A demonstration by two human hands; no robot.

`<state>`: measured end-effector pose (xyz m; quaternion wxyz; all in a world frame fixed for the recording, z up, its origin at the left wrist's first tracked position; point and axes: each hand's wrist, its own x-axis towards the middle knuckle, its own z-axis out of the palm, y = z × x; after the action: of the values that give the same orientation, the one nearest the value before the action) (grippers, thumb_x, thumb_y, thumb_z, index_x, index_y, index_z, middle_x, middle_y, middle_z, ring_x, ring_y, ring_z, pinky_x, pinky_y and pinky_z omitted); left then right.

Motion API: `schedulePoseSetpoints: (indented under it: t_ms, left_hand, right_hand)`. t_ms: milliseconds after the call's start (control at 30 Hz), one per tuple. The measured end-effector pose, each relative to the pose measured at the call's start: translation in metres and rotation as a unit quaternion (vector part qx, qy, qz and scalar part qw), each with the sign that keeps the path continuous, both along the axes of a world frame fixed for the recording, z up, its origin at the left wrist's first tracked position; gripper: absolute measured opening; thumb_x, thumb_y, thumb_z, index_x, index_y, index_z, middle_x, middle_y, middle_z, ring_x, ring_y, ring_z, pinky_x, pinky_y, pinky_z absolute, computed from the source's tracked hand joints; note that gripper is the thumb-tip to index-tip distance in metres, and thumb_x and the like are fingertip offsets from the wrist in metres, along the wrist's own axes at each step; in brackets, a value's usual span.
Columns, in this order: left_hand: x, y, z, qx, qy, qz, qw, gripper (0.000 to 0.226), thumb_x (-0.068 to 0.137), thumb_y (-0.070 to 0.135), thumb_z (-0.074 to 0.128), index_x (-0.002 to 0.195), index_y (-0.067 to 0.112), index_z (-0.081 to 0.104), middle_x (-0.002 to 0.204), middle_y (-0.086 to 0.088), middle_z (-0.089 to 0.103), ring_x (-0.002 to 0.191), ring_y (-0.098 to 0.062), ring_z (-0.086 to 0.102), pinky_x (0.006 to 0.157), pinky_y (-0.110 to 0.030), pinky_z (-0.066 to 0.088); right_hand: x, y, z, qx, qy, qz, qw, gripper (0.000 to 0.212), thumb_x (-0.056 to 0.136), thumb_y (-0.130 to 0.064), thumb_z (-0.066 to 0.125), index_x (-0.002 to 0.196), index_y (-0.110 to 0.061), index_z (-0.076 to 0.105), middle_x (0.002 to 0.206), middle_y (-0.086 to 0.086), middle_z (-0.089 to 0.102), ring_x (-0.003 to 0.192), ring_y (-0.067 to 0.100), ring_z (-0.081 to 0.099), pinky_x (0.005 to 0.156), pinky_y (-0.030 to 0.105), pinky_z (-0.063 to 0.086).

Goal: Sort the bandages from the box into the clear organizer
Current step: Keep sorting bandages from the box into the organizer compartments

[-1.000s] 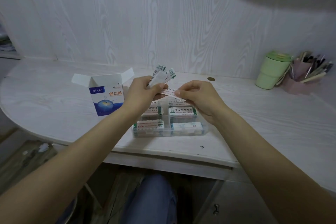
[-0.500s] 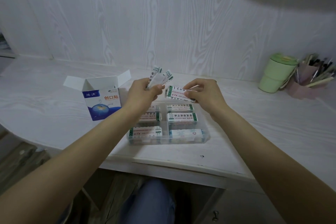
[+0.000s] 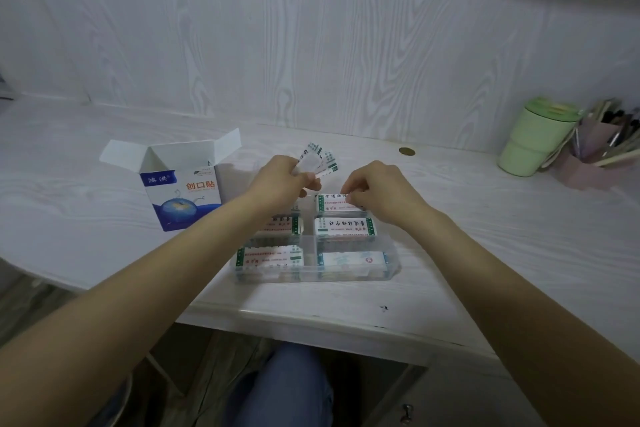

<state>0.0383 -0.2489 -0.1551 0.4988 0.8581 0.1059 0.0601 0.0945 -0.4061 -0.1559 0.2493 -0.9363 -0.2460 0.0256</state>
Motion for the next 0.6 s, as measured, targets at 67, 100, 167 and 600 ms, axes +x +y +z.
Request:
schedulePoseSetpoints:
  t_ms: [67,100,167,600]
  left_hand:
    - [0.002,0.001,0.0,0.009,0.012,-0.006,1.0,0.011,0.098,0.02,0.05,0.093,0.014,0.057,0.101,0.002,0.071,0.09,-0.015,0.062,0.06,-0.024,0.04]
    - [0.003,0.001,0.0,0.015,0.019,-0.012,1.0,0.014,0.098,0.019,0.05,0.097,0.01,0.06,0.101,0.001,0.071,0.087,-0.014,0.061,0.059,-0.023,0.039]
    - [0.003,0.001,0.002,0.026,0.036,-0.026,0.999,0.018,0.098,0.018,0.051,0.102,0.004,0.063,0.1,-0.001,0.071,0.08,-0.011,0.059,0.058,-0.023,0.039]
    - [-0.011,0.008,0.007,-0.17,-0.033,-0.033,0.984,0.009,0.095,0.009,0.055,0.101,0.006,0.061,0.084,-0.003,0.073,0.061,-0.008,0.067,0.057,-0.017,0.053]
  right_hand:
    - [0.0,0.001,-0.001,-0.019,-0.007,0.006,1.0,0.017,0.088,-0.007,0.061,0.101,-0.011,0.072,0.097,0.001,0.068,0.084,0.011,0.056,0.071,0.02,0.041]
    - [0.0,0.001,-0.001,-0.028,-0.01,0.007,1.0,0.017,0.088,-0.007,0.061,0.101,-0.012,0.072,0.1,0.001,0.069,0.086,0.013,0.058,0.073,0.022,0.043]
    - [0.0,0.002,-0.002,-0.039,-0.014,0.007,0.999,0.017,0.088,-0.007,0.061,0.1,-0.012,0.072,0.101,0.003,0.07,0.09,0.017,0.061,0.077,0.027,0.048]
    - [-0.007,0.001,0.007,0.17,0.012,-0.038,0.985,0.014,0.09,-0.02,0.062,0.101,-0.019,0.071,0.094,-0.005,0.068,0.085,0.007,0.061,0.073,0.017,0.045]
